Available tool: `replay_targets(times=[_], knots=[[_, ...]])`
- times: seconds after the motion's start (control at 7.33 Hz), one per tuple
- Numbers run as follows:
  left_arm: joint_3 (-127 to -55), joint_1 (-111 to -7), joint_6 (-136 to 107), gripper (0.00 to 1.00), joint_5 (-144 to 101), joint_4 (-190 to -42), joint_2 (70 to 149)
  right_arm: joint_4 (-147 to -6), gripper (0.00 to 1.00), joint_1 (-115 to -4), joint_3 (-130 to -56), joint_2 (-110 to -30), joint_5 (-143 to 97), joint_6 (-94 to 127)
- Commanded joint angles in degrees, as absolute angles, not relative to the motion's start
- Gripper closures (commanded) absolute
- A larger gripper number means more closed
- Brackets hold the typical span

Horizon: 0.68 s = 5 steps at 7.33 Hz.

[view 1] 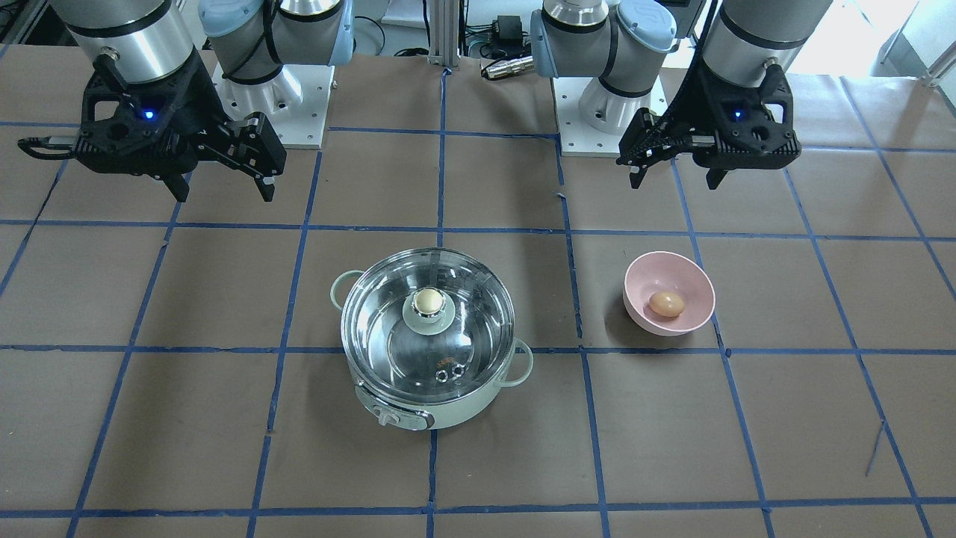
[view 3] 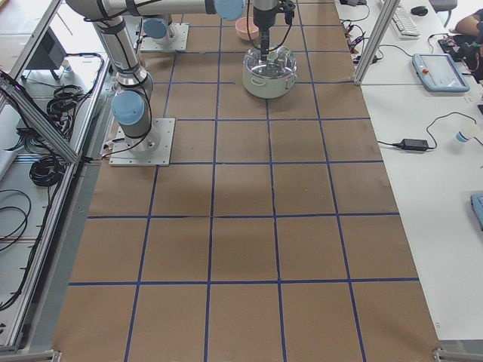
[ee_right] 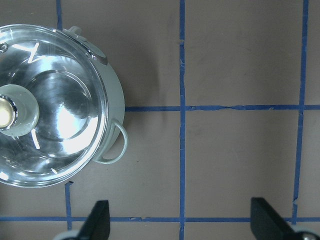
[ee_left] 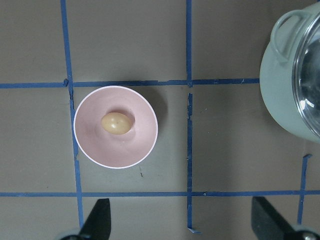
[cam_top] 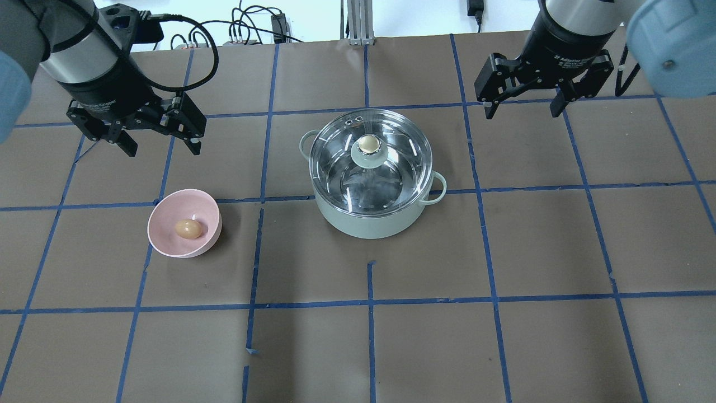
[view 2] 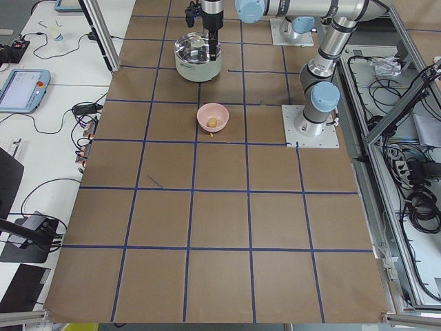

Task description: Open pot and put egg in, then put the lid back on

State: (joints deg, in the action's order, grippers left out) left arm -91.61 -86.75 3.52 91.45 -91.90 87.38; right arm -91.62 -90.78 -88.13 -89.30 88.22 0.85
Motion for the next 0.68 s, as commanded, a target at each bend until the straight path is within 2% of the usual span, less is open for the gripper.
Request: replay_targets(times=[0.0, 0.55], knots=[[-91.7, -86.7, 3.5, 0.01, 91.4, -91.8, 87.3, -91.6, 0.00, -90.6, -88.4, -89.3, 88.2, 0.9], [-91.2, -86.2, 3.0, 0.00, 92.9, -92.5, 87.7, -91.7, 0.00, -90.6, -88.6, -89.3, 88.2, 0.9]])
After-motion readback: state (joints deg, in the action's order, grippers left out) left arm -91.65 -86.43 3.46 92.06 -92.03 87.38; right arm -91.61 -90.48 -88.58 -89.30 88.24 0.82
